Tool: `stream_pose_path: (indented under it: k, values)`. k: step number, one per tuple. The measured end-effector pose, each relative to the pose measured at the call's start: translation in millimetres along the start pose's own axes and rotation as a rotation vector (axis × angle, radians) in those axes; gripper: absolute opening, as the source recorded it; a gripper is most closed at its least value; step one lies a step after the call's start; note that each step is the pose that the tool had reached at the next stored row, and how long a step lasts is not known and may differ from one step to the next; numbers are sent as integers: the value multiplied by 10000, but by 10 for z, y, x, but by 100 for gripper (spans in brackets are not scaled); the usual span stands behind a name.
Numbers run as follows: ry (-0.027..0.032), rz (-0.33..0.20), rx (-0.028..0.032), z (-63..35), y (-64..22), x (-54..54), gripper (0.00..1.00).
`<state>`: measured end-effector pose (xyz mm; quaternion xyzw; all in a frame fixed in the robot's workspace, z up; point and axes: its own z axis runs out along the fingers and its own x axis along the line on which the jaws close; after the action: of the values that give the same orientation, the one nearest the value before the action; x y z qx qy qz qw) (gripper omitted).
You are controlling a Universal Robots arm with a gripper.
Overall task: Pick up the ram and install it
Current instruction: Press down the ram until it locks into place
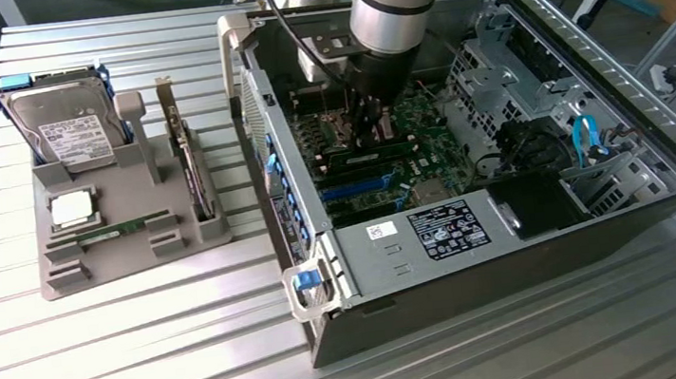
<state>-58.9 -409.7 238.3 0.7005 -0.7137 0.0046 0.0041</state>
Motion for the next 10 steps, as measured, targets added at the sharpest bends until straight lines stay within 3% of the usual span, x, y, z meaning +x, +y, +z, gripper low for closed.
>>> stream_pose_path:
  k: [10]
  values:
    - [1,0,-1,16,0,2,11]
